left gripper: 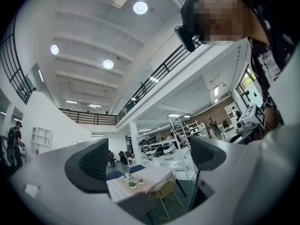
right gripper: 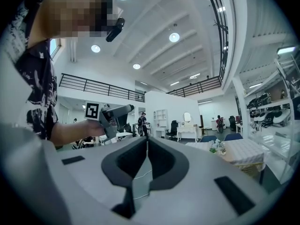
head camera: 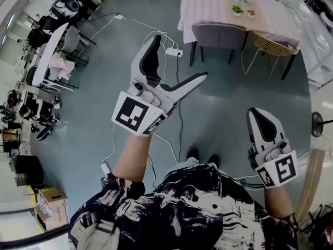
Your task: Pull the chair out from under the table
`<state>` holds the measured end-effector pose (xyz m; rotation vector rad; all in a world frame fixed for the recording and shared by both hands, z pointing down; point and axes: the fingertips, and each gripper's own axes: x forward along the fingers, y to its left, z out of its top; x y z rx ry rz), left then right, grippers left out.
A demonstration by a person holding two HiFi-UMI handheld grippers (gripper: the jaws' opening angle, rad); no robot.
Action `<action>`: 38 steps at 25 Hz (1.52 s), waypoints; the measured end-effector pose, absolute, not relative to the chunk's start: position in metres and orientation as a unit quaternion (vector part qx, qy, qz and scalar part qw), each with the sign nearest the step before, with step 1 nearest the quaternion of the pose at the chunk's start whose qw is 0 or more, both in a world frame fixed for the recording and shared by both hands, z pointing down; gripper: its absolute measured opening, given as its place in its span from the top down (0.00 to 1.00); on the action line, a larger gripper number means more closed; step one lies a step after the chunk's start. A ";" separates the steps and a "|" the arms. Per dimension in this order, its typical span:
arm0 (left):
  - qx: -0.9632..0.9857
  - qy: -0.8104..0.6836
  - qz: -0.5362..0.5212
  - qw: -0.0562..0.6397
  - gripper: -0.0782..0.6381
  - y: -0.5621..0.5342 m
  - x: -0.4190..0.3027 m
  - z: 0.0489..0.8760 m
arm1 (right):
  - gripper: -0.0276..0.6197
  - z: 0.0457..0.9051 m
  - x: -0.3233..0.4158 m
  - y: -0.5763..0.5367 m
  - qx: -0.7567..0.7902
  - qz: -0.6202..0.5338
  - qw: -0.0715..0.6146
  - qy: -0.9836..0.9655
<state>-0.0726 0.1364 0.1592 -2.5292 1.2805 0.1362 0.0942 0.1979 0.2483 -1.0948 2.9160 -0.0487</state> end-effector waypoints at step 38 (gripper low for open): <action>-0.906 0.406 0.044 0.109 0.17 -0.123 -0.135 0.213 | 0.94 0.254 0.018 -0.043 -0.375 -0.002 -0.018 0.927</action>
